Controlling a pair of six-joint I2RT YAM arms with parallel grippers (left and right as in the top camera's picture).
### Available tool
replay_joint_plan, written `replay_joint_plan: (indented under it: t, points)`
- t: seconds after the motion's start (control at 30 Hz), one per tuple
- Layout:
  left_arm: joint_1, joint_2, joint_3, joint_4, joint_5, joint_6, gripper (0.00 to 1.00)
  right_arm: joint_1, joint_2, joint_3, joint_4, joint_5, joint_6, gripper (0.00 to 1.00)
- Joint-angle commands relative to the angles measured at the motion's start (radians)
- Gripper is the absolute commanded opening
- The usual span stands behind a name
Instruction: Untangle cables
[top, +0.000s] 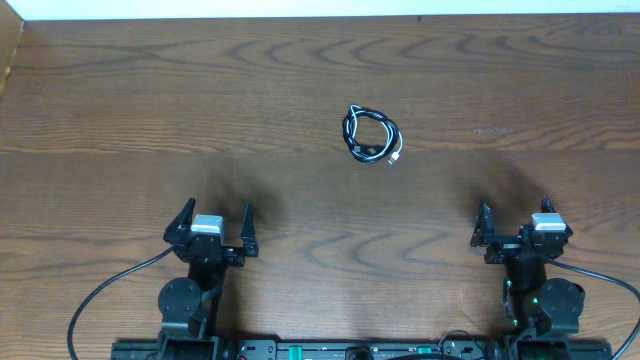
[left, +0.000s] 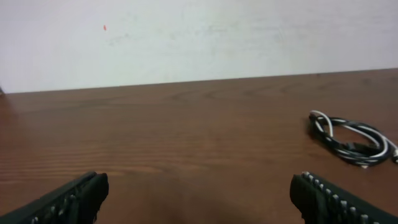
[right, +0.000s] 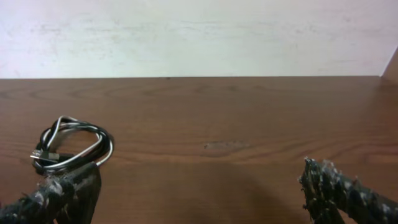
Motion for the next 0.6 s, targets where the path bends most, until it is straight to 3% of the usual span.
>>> replay_joint_plan:
  t: [0.0, 0.27, 0.57]
  points:
    - [-0.004, 0.000, -0.010, 0.024, 0.006, -0.049, 0.98, 0.006, -0.005, -0.001, -0.004, 0.008, -0.062, 0.99]
    - [-0.004, 0.067, 0.069, -0.010, 0.011, -0.049, 0.98, 0.006, -0.005, 0.014, -0.021, -0.086, -0.061, 0.99]
    - [-0.004, 0.291, 0.230, -0.060, 0.016, -0.049, 0.98, 0.006, -0.003, 0.081, -0.074, -0.148, -0.060, 0.99]
